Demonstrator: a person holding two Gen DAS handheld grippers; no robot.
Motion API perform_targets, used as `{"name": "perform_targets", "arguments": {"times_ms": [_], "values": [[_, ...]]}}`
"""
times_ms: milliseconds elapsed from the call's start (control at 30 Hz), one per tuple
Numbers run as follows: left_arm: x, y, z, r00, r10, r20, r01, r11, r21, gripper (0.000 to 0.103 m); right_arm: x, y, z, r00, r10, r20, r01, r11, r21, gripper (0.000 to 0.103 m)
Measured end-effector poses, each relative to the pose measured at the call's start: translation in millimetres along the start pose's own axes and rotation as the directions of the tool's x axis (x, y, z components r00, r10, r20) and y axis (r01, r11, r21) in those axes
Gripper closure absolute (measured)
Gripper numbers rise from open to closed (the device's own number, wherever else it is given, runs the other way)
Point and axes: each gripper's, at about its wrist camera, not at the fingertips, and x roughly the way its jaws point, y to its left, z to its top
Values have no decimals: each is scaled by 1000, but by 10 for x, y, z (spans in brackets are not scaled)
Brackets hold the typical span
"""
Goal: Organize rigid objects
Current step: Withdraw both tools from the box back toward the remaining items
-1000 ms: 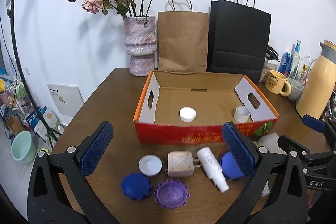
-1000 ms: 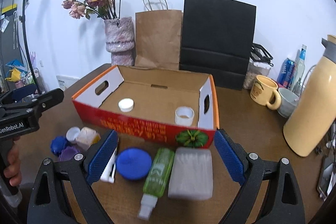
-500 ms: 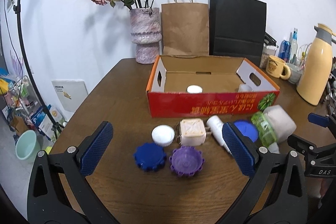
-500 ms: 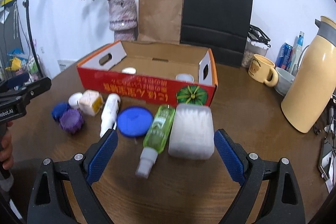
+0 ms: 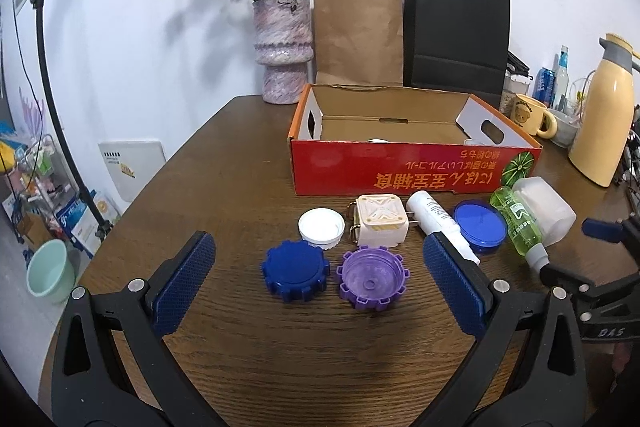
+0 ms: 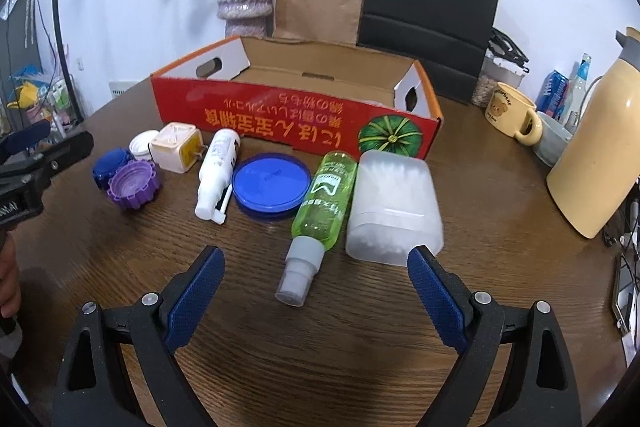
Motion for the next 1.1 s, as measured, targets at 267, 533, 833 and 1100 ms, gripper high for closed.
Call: {"name": "perform_targets", "arguments": {"times_ms": [267, 533, 833, 1100], "values": [[52, -30, -36, 1000, -5, -23, 6, 1000, 11, 0, 310, 32, 108, 998, 21, -66, -20, 1000, 15, 8], [106, -32, -55, 999, -11, -51, 11, 1000, 8, 0, 471, 52, 160, 995, 13, -103, -10, 1000, 23, 34], [122, -36, -67, 998, -10, -60, 11, 1000, 9, 0, 551, -40, 182, 993, 16, -117, -8, 997, 74, 43], [166, -10, -82, 996, 4, -84, -4, 1000, -1, 0, 586, -106, 161, 993, 43, -106, -31, 993, 112, 65]]}}
